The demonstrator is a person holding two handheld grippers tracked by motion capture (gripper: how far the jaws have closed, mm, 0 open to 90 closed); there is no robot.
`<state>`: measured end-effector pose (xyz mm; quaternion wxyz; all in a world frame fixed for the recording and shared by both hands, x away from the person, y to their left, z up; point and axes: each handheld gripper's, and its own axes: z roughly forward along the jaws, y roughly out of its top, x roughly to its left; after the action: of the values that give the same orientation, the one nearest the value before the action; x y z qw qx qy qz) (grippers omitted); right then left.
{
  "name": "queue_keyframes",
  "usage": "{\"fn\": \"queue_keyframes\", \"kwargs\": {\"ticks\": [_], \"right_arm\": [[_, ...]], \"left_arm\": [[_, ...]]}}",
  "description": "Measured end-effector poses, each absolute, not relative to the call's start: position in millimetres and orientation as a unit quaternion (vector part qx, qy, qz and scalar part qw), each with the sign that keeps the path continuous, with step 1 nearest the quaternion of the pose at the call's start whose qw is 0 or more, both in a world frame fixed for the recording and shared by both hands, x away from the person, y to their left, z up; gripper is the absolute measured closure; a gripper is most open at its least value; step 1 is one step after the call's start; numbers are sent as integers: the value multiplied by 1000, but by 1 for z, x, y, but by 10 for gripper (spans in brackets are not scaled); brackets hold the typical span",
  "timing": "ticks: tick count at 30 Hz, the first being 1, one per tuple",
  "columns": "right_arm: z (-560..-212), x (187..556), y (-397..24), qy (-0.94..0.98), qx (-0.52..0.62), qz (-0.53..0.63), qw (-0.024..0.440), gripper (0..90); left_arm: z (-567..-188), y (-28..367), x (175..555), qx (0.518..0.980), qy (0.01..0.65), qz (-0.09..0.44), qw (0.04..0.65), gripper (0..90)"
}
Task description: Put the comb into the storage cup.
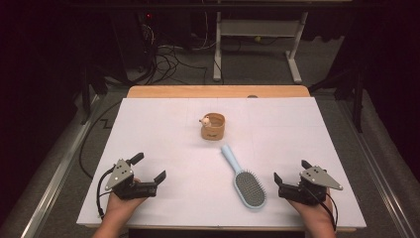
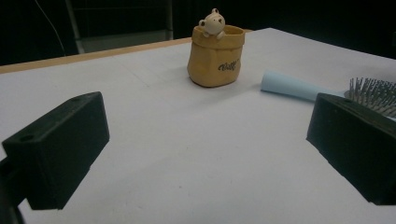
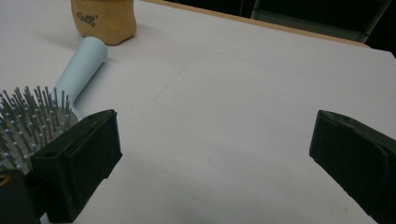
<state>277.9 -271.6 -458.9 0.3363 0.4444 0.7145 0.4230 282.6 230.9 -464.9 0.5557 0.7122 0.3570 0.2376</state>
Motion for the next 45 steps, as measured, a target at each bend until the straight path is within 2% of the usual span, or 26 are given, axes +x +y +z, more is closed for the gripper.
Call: {"fn": "queue_keyframes", "kwargs": {"ticks": [5,10,14,16,20,27,37,45], "right_arm": [[-462,279,-273,720,453,416,321,115],[-465,280,-275,729,459,409,301,243],[-466,281,-275,736,459,409,283,401],[-467,281,-274,744,456,410,263,522],[-465,280,-270,750,443,423,252,690],[-452,273,-255,757,407,451,240,895],[-437,250,-210,786,328,485,199,900],[-450,236,-172,830,289,448,166,900]], "left_arm": [[-464,232,282,708,357,236,561,0],[-464,232,282,707,357,236,563,0],[-464,232,282,708,356,235,562,0],[-464,232,282,708,356,236,563,0],[-464,232,282,708,355,235,564,0],[-464,231,282,709,353,232,565,0],[-464,232,282,708,354,233,565,0],[-464,233,282,706,354,233,567,0]]}}
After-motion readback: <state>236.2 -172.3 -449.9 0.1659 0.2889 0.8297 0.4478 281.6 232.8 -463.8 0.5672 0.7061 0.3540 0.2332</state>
